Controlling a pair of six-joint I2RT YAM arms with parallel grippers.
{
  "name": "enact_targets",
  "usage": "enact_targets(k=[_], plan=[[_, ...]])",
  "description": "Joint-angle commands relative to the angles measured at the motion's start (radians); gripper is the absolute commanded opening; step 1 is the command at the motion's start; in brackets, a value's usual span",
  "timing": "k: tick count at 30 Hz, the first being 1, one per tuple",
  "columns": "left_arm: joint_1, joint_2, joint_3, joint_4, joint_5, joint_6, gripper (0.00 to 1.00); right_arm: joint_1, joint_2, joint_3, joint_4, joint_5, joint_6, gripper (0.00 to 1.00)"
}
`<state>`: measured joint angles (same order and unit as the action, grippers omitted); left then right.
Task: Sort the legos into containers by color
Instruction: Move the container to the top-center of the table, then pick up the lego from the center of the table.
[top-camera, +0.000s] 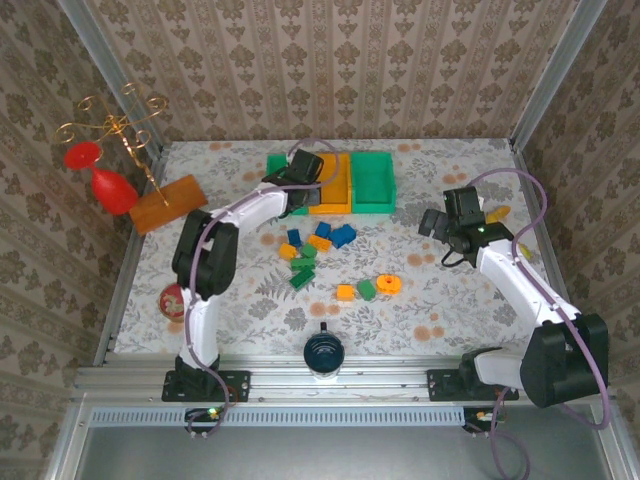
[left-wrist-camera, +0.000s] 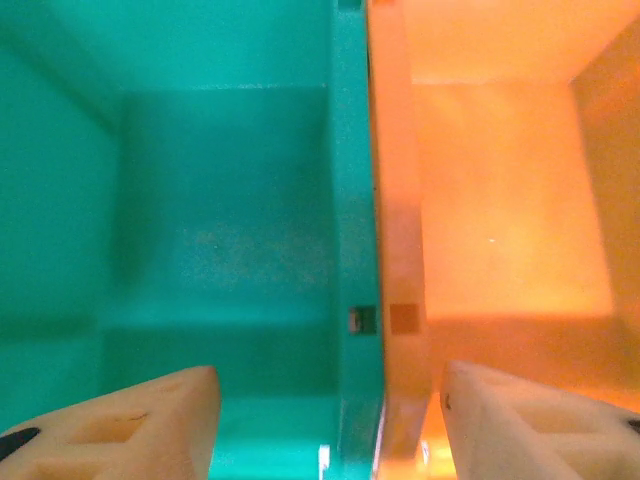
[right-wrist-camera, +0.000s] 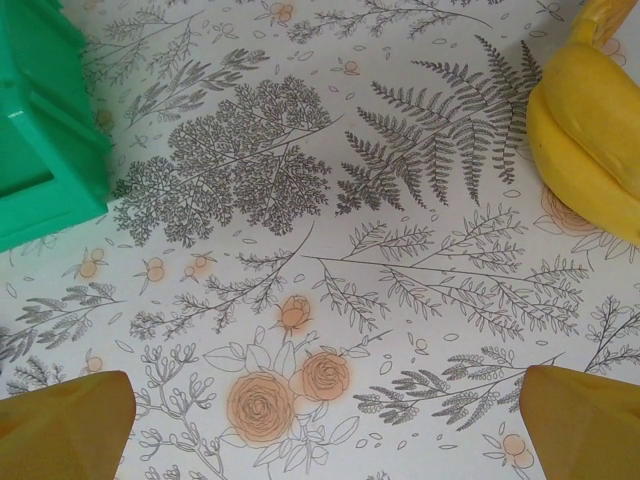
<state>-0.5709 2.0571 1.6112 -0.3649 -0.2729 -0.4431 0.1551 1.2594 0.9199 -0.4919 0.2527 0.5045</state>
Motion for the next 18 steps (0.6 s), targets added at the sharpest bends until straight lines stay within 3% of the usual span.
enact_targets(k=[1, 11, 18], plan=[[-0.001, -0.136, -0.06, 0.017, 0.005, 0.034, 0.62, 0.012, 0.017, 0.037, -0.071, -0.013, 0.038, 1.0], [-0.026, -0.443, -0.441, -0.035, 0.056, 0.072, 0.7, 0.042, 0.059, 0.068, -0.152, -0.015, 0.087, 1.0], [-0.159, -0.567, -0.621, -0.083, 0.041, 0.079, 0.96, 0.062, 0.083, 0.079, -0.188, -0.006, 0.11, 1.0]])
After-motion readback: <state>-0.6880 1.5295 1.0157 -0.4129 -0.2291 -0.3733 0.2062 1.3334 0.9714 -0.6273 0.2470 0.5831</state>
